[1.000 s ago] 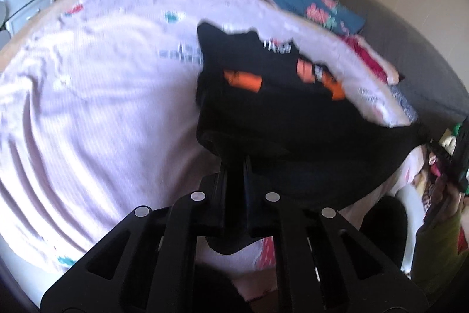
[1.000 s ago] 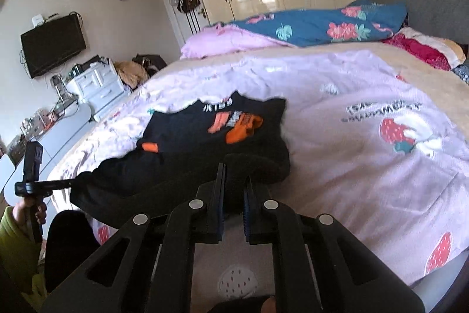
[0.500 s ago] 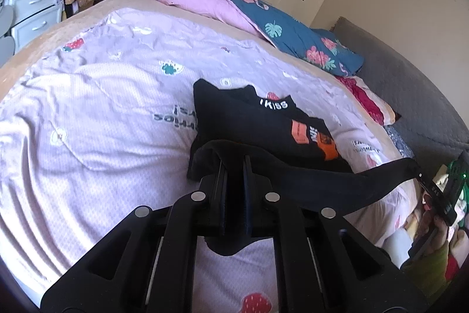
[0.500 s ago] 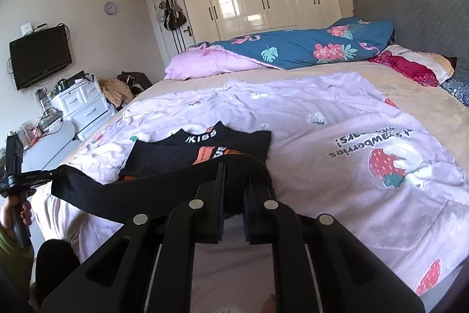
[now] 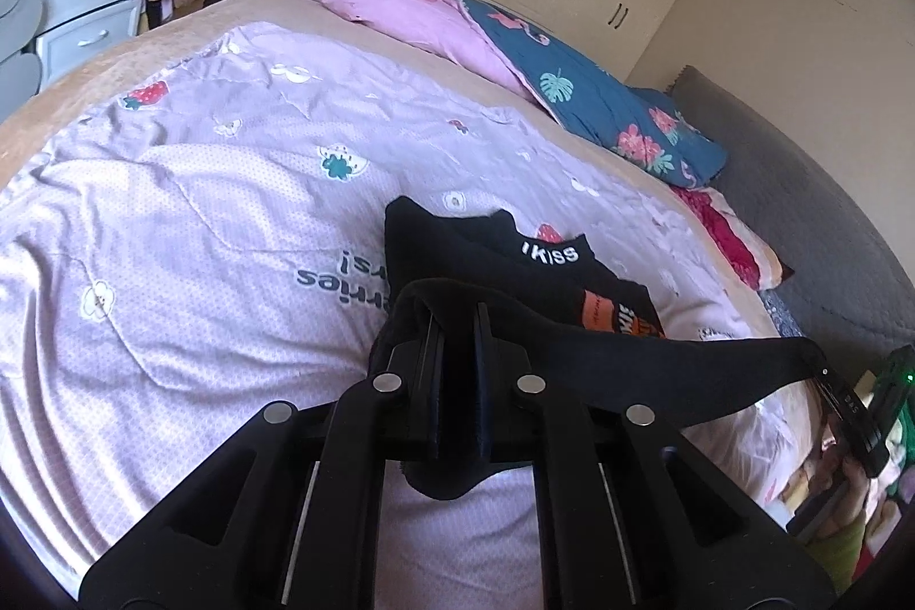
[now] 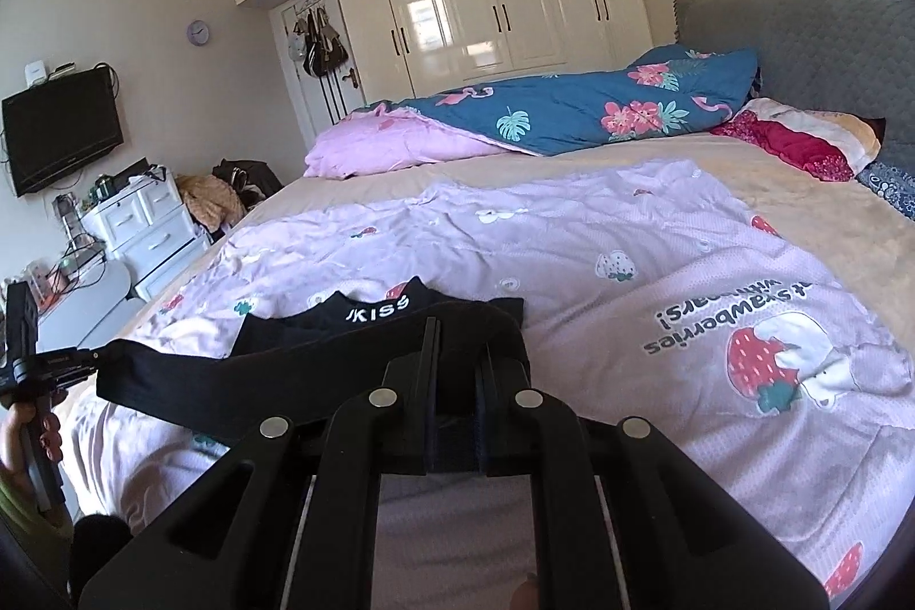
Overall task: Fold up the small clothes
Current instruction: 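Lift the hem with both tools and fold it toward the KISS collar, then lower the hem onto the shirt near the collar with both tools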
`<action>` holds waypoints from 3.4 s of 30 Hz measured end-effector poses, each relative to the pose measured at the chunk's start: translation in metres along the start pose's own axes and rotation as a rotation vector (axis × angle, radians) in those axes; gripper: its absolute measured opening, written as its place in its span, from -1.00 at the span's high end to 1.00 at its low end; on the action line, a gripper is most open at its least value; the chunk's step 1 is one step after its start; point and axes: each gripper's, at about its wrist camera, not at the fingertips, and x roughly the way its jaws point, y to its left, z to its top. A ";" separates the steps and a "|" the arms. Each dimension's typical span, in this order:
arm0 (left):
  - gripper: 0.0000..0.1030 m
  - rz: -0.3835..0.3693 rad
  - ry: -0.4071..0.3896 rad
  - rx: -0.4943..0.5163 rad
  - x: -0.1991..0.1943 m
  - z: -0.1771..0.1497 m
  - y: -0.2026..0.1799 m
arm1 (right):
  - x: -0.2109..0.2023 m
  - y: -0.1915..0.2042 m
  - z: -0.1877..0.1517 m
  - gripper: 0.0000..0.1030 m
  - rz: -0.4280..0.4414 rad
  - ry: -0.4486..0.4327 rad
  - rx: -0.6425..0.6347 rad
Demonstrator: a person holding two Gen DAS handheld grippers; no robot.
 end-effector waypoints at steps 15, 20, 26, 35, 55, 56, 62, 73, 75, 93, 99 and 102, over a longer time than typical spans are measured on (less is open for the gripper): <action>0.95 0.076 -0.037 -0.040 0.050 0.034 0.000 | 0.066 -0.007 0.030 0.83 -0.067 0.013 0.049; 0.95 0.093 -0.030 -0.045 0.068 0.038 0.002 | 0.087 -0.011 0.034 0.83 -0.071 0.023 0.092; 0.95 0.127 -0.021 -0.031 0.087 0.038 0.010 | 0.113 -0.014 0.035 0.83 -0.082 0.043 0.125; 0.95 0.141 -0.002 -0.032 0.108 0.034 0.017 | 0.145 -0.014 0.016 0.82 -0.130 0.093 0.089; 0.68 0.130 0.018 0.104 0.096 0.017 -0.016 | 0.136 0.009 -0.003 0.72 -0.112 0.095 -0.037; 0.68 0.122 0.037 0.132 0.097 0.011 -0.021 | 0.137 0.015 -0.006 0.72 -0.100 0.113 -0.063; 0.77 0.116 0.196 0.225 0.126 -0.025 -0.042 | 0.162 0.041 -0.034 0.72 -0.081 0.279 -0.188; 0.77 0.203 0.203 0.246 0.155 -0.020 -0.035 | 0.209 0.031 -0.050 0.72 -0.136 0.369 -0.161; 0.77 0.214 0.207 0.242 0.163 -0.013 -0.033 | 0.218 0.029 -0.046 0.72 -0.133 0.374 -0.150; 0.74 0.236 0.081 0.167 0.192 0.045 -0.010 | 0.266 0.010 -0.006 0.72 -0.134 0.321 -0.104; 0.40 0.257 0.072 0.105 0.185 0.052 0.010 | 0.259 -0.023 0.003 0.44 -0.223 0.306 -0.050; 0.11 0.261 0.090 0.081 0.186 0.053 0.019 | 0.258 -0.038 0.002 0.18 -0.216 0.320 -0.020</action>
